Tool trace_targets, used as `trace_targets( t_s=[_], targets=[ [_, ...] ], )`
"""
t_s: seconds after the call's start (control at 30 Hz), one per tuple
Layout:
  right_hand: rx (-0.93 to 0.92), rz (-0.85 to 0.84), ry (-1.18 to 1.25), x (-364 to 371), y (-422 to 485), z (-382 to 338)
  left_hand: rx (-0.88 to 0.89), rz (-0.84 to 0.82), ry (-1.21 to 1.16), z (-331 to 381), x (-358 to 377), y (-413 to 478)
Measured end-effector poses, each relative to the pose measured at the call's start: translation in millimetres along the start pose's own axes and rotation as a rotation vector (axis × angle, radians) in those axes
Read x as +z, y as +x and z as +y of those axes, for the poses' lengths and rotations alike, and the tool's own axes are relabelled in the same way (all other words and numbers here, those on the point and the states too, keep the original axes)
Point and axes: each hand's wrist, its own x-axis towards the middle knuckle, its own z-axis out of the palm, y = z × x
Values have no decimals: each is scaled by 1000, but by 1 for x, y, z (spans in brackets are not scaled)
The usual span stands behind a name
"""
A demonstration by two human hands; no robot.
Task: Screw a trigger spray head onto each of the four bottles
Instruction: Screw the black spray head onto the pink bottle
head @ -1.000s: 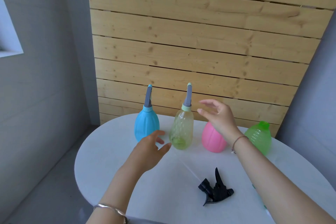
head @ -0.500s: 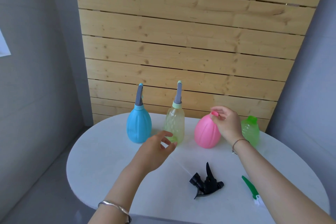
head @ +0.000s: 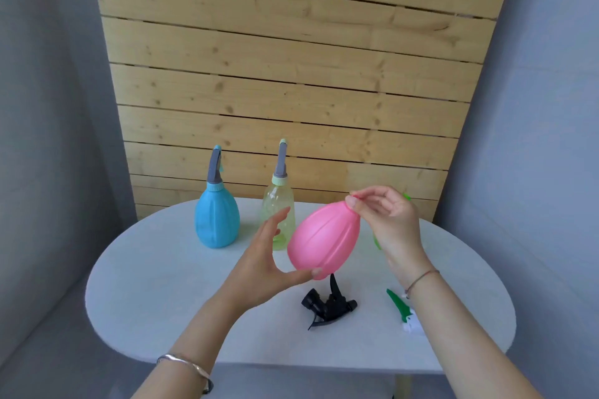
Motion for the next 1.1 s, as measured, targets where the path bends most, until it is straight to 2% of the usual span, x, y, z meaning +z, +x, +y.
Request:
trace_targets(
  t_s=[0.17, 0.3, 0.37, 0.5, 0.57, 0.77, 0.97, 1.03, 1.1],
  targets=[
    [95, -62, 74, 3, -21, 8, -15, -57, 14, 2, 8, -13],
    [106, -221, 39, -5, -27, 14, -26, -51, 13, -1, -2, -21],
    [121, -331, -61, -15, -28, 22, -60, -52, 0, -7, -12, -24],
    [155, -665, -465, -34, -37, 45, -148, -48, 2, -20, -33, -29],
    [181, -755, -576, -36, -46, 57, -177, -50, 14, -25, -39, -32],
    [239, -812, -698, -35, -55, 77, -195, -49, 10, -28, -43, -34],
    [147, -782, -771, -25, -58, 88, -189, -44, -15, -28, -41, -31],
    [148, -783, -759, -24, -57, 87, -192, -26, -35, -29, -42, -30],
    [178, -749, -637, -24, -52, 78, -195, -4, -45, -30, -44, -29]
  ],
)
